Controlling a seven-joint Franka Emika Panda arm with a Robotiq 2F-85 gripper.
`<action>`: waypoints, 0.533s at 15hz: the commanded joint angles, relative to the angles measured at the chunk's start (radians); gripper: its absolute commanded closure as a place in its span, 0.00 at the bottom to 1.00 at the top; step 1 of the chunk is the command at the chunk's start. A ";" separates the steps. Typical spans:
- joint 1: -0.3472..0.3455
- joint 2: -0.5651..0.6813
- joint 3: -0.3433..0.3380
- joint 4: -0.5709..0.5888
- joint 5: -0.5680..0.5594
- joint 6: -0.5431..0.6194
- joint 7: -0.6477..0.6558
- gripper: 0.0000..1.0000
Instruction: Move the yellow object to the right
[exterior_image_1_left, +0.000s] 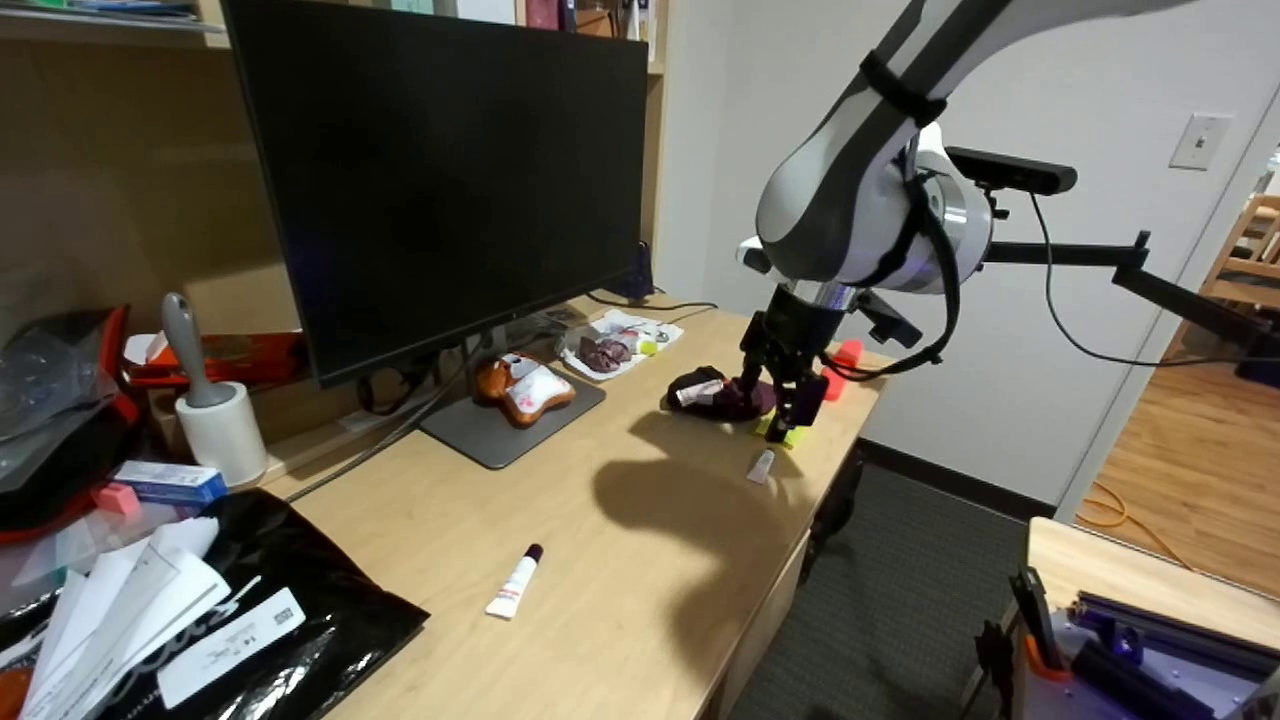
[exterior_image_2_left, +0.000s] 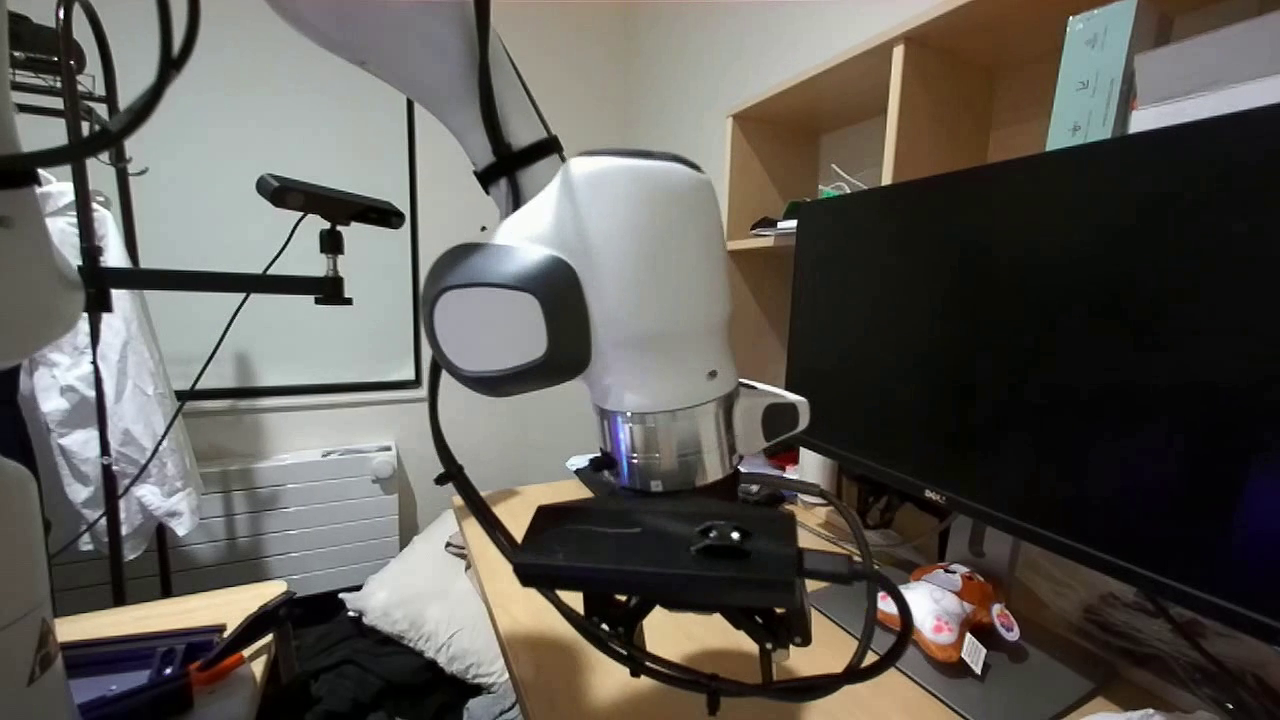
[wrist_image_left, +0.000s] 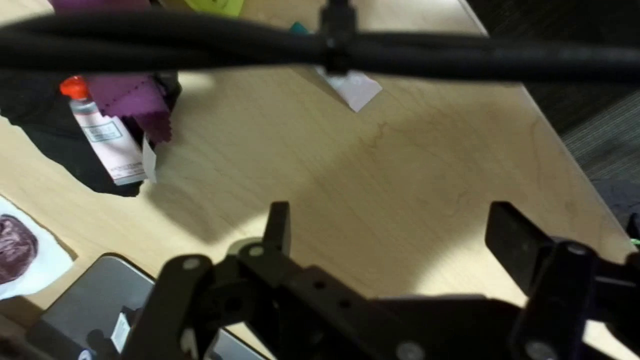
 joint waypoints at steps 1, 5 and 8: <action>0.054 -0.053 0.022 -0.133 0.030 0.229 0.171 0.00; 0.163 0.153 -0.038 -0.158 -0.032 0.502 0.423 0.00; 0.411 0.257 -0.181 -0.180 0.189 0.505 0.387 0.00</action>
